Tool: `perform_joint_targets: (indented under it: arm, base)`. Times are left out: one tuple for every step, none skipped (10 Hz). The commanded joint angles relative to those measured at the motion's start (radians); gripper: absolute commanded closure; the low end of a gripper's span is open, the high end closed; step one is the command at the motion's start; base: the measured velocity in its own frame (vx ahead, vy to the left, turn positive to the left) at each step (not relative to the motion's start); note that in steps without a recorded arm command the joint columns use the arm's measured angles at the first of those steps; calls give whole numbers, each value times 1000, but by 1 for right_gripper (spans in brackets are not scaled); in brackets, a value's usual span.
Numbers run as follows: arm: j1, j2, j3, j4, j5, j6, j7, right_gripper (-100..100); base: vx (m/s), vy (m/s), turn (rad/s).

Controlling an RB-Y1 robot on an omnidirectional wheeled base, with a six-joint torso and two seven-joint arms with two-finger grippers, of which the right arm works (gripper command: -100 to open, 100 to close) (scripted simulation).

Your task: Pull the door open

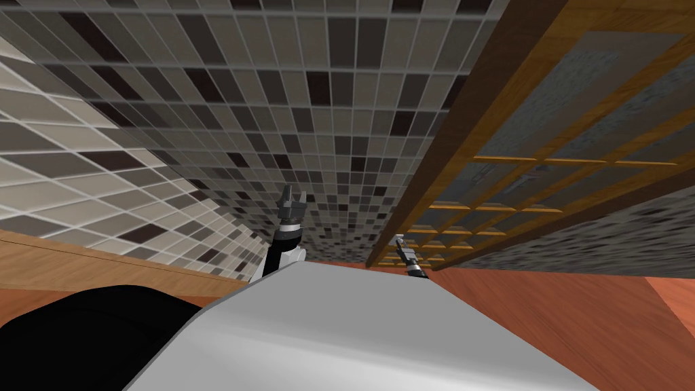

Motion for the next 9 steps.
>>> perform_joint_targets:
  arm:
    - [0, 3, 7, 2, -11, 1, -33, 100]
    - [-1, 3, 12, 1, -21, 3, -59, 100]
    - [-2, 3, 16, 0, -31, 5, -86, 100]
    - [-3, 4, 20, -1, -41, 7, -113, 100]
    - [-3, 4, 25, -1, -51, 9, -140, 100]
    - [-4, 4, 29, -2, -61, 12, -167, 100]
    - [-5, 4, 35, -4, -74, 14, -195, 100]
    - [-5, 4, 35, -4, -74, 14, -202, 100]
    - [-6, 5, 40, -5, -86, 17, -237, 100]
  base:
    - [-41, -15, 45]
    - [-52, -24, 65]
    - [-47, -31, 65]
    - [-53, -31, 72]
    - [-50, -22, 71]
    - [-50, -25, 63]
    - [-69, -32, 70]
    - [-45, -19, 28]
    - [-32, -14, 56]
